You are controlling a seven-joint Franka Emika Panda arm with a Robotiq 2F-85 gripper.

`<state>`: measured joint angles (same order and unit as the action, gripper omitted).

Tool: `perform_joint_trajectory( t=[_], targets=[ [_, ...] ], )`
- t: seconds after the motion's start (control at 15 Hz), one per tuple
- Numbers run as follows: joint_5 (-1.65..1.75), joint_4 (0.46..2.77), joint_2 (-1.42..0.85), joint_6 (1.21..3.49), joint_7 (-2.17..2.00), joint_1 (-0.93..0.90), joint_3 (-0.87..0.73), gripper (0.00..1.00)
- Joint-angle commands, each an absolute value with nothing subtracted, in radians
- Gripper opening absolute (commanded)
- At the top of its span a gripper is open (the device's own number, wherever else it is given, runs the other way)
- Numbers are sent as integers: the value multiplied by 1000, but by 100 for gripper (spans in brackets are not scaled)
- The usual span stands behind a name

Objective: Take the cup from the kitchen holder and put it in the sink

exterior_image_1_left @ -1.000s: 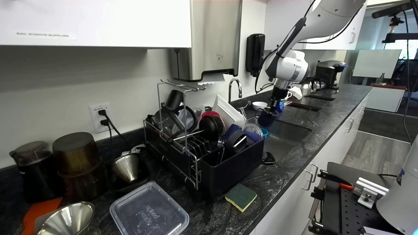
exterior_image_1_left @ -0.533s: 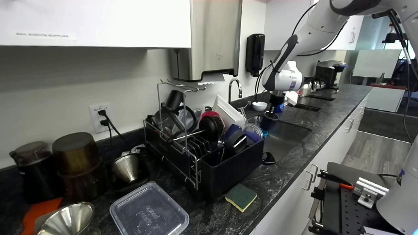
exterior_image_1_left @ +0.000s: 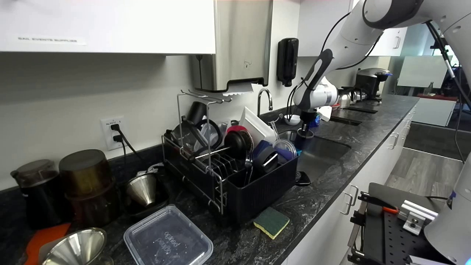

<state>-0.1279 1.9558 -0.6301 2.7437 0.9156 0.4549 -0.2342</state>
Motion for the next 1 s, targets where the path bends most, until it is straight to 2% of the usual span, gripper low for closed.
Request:
perform_joint_trajectory(
  t=[0.0, 0.93],
  targets=[
    [-54, 1888, -684, 2695, 852, 485, -205, 2],
    [59, 1674, -893, 2459, 809, 500, -186, 2]
  ],
)
